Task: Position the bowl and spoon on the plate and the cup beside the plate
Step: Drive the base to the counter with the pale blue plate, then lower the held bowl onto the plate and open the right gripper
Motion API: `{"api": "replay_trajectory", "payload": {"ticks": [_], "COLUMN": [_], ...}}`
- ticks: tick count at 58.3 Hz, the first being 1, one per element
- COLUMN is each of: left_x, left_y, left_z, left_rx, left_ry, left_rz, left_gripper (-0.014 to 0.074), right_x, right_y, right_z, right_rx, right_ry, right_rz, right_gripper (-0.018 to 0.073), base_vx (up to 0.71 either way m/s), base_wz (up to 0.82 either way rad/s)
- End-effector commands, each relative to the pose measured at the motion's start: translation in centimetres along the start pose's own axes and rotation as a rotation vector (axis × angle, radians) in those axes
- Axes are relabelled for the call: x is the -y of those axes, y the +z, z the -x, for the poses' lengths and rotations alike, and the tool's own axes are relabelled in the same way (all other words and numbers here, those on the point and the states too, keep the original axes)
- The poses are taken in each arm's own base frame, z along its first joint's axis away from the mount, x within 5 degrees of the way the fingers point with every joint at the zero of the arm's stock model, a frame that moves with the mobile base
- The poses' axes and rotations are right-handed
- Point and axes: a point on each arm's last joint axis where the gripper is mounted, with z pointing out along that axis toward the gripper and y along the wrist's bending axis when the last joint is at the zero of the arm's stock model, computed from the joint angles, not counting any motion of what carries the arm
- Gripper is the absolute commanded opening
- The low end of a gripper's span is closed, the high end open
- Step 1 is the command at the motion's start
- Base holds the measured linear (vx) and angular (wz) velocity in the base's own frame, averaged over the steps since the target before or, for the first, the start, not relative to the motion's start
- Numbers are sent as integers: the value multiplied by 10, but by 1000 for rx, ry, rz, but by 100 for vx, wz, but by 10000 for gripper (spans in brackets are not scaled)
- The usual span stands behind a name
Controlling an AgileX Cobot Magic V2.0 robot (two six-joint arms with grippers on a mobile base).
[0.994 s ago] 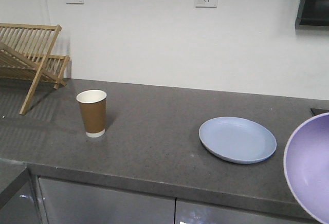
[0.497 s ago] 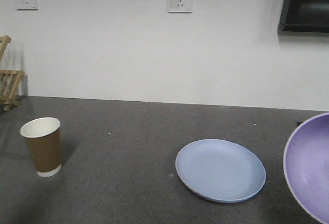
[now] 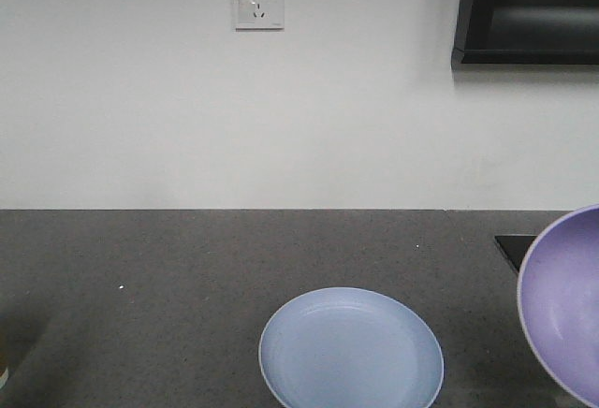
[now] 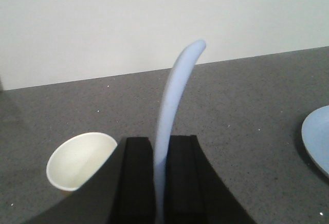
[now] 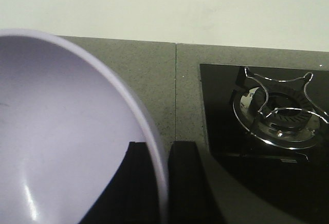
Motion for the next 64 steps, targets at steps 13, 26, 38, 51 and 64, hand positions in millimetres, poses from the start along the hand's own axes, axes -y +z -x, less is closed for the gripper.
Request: {"api": "replay_trajectory", "payload": {"ticks": [13,26,38,51,64], "left_x": [-1,-1,-1,-1,-1], "left_y": [-4,-4,-4,-4,-4], "left_z": [16,16,16,16,16], "left_rx": [111,111,111,111,111], "left_ry": [-11,-11,-11,-11,-10], "left_rz": [4,4,4,4,4], "left_gripper": [-6,-6,-6,-6,-6], "right_x": [1,1,1,1,1], "right_y": [-8,-8,-8,-8,-8], "right_z": [16,16,16,16,16], "right_rx": [128,128,128,128,128], "right_ry": [-5,-5,-5,-5,-5], "right_rz": [-1,-1,-1,-1,-1], "right_gripper": [-9,-9,-9,-9,-9], "base_vx": [17,12,7,2,0], "base_wz": [-6,2,1,0,0]}}
